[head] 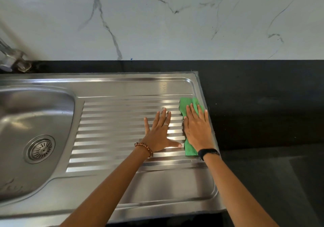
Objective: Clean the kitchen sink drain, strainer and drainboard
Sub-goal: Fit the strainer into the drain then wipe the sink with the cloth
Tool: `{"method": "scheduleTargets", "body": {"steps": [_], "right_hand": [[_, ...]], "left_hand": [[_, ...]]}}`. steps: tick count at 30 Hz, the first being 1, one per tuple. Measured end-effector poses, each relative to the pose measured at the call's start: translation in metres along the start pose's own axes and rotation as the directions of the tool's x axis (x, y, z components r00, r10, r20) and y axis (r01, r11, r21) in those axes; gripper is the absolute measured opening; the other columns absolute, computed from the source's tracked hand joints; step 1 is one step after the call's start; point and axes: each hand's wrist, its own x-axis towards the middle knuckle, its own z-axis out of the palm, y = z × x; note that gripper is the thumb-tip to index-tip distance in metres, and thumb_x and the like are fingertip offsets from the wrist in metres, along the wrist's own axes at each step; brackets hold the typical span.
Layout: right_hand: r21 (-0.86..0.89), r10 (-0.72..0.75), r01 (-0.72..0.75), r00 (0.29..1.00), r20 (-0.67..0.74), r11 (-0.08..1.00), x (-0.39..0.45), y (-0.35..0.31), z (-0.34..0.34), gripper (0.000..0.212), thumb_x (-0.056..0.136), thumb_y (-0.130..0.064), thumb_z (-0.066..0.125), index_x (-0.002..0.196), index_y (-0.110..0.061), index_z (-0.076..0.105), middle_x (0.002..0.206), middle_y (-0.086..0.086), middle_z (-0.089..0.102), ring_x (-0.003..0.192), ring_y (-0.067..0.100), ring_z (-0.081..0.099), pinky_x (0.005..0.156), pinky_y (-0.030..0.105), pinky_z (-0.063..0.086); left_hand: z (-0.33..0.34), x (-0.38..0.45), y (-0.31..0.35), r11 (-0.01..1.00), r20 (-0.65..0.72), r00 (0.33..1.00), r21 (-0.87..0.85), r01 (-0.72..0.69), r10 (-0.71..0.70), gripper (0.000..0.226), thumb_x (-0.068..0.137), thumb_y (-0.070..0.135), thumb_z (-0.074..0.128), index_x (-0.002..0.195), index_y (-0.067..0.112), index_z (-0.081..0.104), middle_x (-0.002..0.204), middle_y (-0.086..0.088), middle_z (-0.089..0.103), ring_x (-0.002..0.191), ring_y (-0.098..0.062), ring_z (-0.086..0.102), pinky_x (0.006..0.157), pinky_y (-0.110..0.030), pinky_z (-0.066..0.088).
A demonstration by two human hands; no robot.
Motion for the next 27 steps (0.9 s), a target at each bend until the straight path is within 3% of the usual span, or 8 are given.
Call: {"method": "scheduleTargets", "body": {"steps": [6, 10, 17, 21, 27], "right_hand": [[0.095, 0.110, -0.108, 0.994, -0.013, 0.990, 0.042, -0.013, -0.008, 0.051, 0.101, -0.030, 0.020, 0.147, -0.009, 0.017, 0.156, 0.012, 0.018, 0.146, 0.028, 0.010, 0.119, 0.048, 0.004], [0.090, 0.137, -0.132, 0.989, -0.053, 0.987, 0.037, -0.027, -0.002, 0.050, 0.101, -0.029, 0.023, 0.146, -0.006, 0.022, 0.154, 0.016, 0.022, 0.145, 0.029, 0.013, 0.118, 0.047, 0.004], [0.211, -0.032, 0.057, 0.992, -0.121, 0.976, 0.032, -0.121, 0.003, 0.045, 0.100, -0.023, 0.027, 0.142, -0.006, 0.032, 0.152, 0.015, 0.030, 0.144, 0.029, 0.018, 0.120, 0.043, 0.003], [0.204, -0.139, 0.166, 0.980, -0.140, 0.965, 0.039, -0.196, 0.004, 0.046, 0.100, -0.024, 0.027, 0.143, -0.008, 0.031, 0.153, 0.015, 0.026, 0.143, 0.029, 0.021, 0.119, 0.039, 0.003], [0.202, -0.305, 0.322, 0.946, -0.112, 0.925, 0.054, -0.285, 0.003, 0.047, 0.100, -0.025, 0.026, 0.144, -0.008, 0.028, 0.155, 0.013, 0.022, 0.145, 0.027, 0.017, 0.120, 0.041, 0.006]], "left_hand": [[-0.007, -0.037, -0.058, 0.998, -0.116, 0.992, 0.035, 0.053, -0.048, 0.109, 0.069, 0.077, 0.042, 0.144, 0.023, -0.016, 0.154, 0.001, -0.023, 0.141, -0.022, -0.022, 0.107, -0.061, -0.014], [-0.013, -0.072, -0.104, 0.985, -0.184, 0.967, -0.020, 0.173, -0.174, 0.129, 0.041, 0.097, 0.011, 0.143, 0.025, -0.017, 0.143, 0.005, -0.034, 0.132, -0.017, -0.031, 0.103, -0.054, -0.021], [-0.023, -0.131, -0.172, 0.878, -0.214, 0.854, -0.192, 0.439, -0.474, 0.130, 0.045, 0.088, 0.039, 0.145, 0.025, -0.012, 0.155, -0.005, -0.020, 0.142, -0.025, -0.018, 0.110, -0.055, -0.012], [-0.024, -0.138, -0.183, 0.890, -0.230, 0.870, -0.250, 0.380, -0.436, 0.128, 0.055, 0.080, 0.053, 0.146, 0.019, -0.012, 0.156, -0.006, -0.016, 0.143, -0.023, -0.014, 0.114, -0.049, -0.005], [-0.016, -0.141, -0.187, 0.912, -0.310, 0.861, -0.206, 0.354, -0.404, 0.126, 0.060, 0.081, 0.049, 0.144, 0.011, -0.014, 0.156, -0.008, -0.013, 0.143, -0.021, -0.013, 0.112, -0.034, -0.010]]}}
